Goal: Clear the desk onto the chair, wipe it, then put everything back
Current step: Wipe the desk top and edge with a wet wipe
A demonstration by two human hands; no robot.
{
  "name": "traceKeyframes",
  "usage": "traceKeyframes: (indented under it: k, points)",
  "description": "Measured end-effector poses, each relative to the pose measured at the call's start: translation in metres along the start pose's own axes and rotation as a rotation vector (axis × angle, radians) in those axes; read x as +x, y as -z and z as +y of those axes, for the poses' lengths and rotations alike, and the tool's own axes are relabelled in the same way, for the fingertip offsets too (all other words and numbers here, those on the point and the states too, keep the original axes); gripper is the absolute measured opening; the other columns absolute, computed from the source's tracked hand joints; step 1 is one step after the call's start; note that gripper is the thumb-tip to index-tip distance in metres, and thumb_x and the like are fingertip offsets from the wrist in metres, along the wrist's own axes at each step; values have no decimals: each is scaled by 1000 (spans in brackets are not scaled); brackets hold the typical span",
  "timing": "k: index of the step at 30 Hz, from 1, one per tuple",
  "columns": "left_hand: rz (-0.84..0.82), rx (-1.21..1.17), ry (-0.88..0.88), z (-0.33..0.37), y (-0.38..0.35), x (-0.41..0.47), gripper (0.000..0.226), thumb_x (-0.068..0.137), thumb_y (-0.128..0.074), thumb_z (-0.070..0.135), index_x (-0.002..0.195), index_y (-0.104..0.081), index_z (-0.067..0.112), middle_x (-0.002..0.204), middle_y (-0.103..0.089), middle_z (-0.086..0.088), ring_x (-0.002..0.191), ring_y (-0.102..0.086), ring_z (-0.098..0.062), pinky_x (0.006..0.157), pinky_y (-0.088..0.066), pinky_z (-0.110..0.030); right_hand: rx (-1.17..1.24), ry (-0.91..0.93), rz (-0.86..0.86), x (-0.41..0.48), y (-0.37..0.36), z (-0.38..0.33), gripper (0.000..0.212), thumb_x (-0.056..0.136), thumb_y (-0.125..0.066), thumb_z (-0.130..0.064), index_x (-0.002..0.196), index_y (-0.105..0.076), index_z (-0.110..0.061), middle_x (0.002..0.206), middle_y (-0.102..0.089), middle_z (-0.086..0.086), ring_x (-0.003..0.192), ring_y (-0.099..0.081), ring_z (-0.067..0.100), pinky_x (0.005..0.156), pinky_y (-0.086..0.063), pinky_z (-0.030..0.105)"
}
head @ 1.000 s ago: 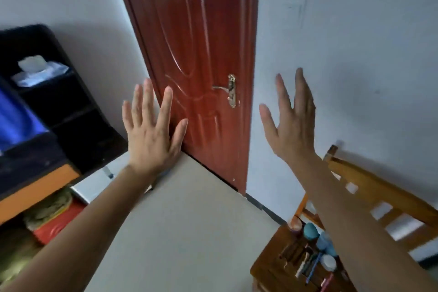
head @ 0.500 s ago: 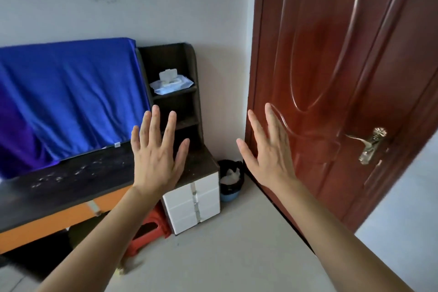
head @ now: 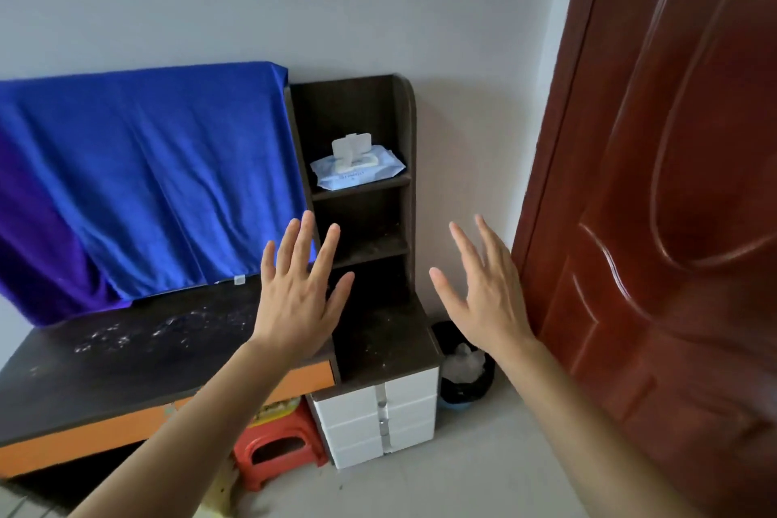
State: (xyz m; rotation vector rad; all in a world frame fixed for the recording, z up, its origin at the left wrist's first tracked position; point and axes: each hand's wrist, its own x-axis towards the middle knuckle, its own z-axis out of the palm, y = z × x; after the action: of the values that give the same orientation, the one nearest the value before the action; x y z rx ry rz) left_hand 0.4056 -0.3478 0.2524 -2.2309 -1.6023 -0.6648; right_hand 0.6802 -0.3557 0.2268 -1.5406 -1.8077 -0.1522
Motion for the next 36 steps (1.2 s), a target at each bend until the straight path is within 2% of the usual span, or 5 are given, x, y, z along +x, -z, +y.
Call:
traceKeyframes:
  k: [9,20,26,32,36]
  points:
    - [-80,11,69,-30,-69,133,67,100,-26,58,158,-16,26,166,0,-9,153,0,-28,120,-17,-57,48,52,-130,161,-81,48,70,98,-43,-58,158,-16,-35,167,-14,6,151,-20,28,117,-30,45]
    - [-179,-145,45,-101,-172,240,67,100,-27,58,159,-10,29,166,3,-9,153,0,-29,119,-22,-46,-5,111,-219,287,-196,54,61,99,-55,-38,154,-33,-22,160,-33,8,145,-34,26,114,-38,41]
    - [-269,-198,0,-124,-225,292,69,97,-15,63,158,1,33,166,7,-7,153,4,-25,121,-14,-42,79,88,-283,346,-241,52,50,102,-52,-26,150,-41,-17,154,-44,6,143,-38,22,113,-42,39]
    - [-254,-214,25,-127,-250,295,71,99,-25,59,159,-14,22,160,-25,-19,147,-28,-33,119,-27,-43,94,46,-387,361,-276,62,44,106,-43,-32,148,-45,-18,149,-50,-1,135,-48,14,106,-41,26]
    - [-190,-160,30,-121,-254,296,70,100,-33,56,158,-17,21,160,-24,-21,145,-32,-34,113,-35,-45,117,72,-366,361,-285,68,41,105,-44,-30,142,-53,-14,147,-52,3,137,-46,19,113,-38,33]
